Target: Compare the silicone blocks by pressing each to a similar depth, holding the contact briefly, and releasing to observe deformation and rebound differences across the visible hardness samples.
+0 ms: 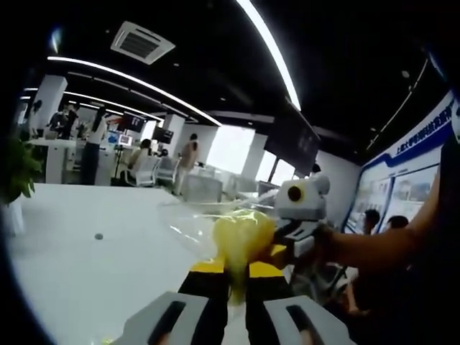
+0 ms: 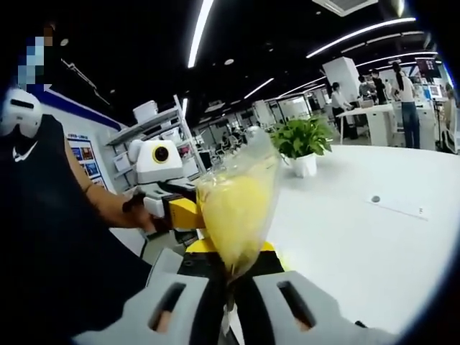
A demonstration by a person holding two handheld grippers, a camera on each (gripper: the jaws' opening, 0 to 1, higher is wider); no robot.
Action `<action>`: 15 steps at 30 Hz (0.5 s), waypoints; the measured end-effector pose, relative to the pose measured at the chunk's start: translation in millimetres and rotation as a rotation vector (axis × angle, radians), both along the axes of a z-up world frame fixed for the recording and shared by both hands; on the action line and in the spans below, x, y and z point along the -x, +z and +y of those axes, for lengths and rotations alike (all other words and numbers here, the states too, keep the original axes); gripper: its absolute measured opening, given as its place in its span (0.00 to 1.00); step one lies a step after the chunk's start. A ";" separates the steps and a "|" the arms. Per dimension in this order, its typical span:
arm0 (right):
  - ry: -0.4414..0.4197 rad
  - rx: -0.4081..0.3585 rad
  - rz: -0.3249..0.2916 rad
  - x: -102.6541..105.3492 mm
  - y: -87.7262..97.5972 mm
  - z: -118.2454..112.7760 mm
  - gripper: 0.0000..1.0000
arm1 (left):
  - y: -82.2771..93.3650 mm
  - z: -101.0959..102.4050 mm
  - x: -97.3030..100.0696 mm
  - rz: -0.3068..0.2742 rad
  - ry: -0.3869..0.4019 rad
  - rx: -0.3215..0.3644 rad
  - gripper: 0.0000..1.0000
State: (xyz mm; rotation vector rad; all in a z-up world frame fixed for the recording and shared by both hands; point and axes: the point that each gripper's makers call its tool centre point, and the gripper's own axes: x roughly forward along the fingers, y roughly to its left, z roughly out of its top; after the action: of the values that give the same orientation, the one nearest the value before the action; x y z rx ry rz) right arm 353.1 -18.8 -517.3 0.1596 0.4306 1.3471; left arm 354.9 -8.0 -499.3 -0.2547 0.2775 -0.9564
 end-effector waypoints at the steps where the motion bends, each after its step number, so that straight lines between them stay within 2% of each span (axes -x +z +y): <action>1: 0.000 0.004 0.001 0.3 -0.8 0.2 0.00 | -0.4 0.1 0.5 0.001 0.000 -0.001 0.04; 8: -0.008 0.000 -0.004 -1.3 -0.3 1.6 0.00 | 0.3 1.1 -0.6 -0.015 0.002 -0.012 0.01; 10: -0.019 -0.022 0.019 -3.9 0.8 2.3 0.00 | 1.8 2.2 -1.8 -0.014 0.008 -0.007 0.01; 12: -0.060 -0.060 -0.094 -10.4 8.8 4.9 0.04 | 7.0 4.8 -4.8 -0.022 0.024 0.013 0.00; 14: -0.066 -0.044 -0.184 -12.1 11.8 5.8 0.08 | 11.3 6.9 -7.7 -0.020 0.026 0.022 0.00; 15: -0.074 -0.044 -0.186 -13.4 13.0 6.0 0.10 | 13.0 7.0 -8.9 -0.016 0.032 0.034 0.00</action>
State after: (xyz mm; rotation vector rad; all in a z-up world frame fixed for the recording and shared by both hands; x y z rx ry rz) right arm 366.5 -12.8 -504.2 0.0850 0.2367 1.2862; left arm 363.7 -0.9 -486.2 -0.2812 0.2419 -0.9317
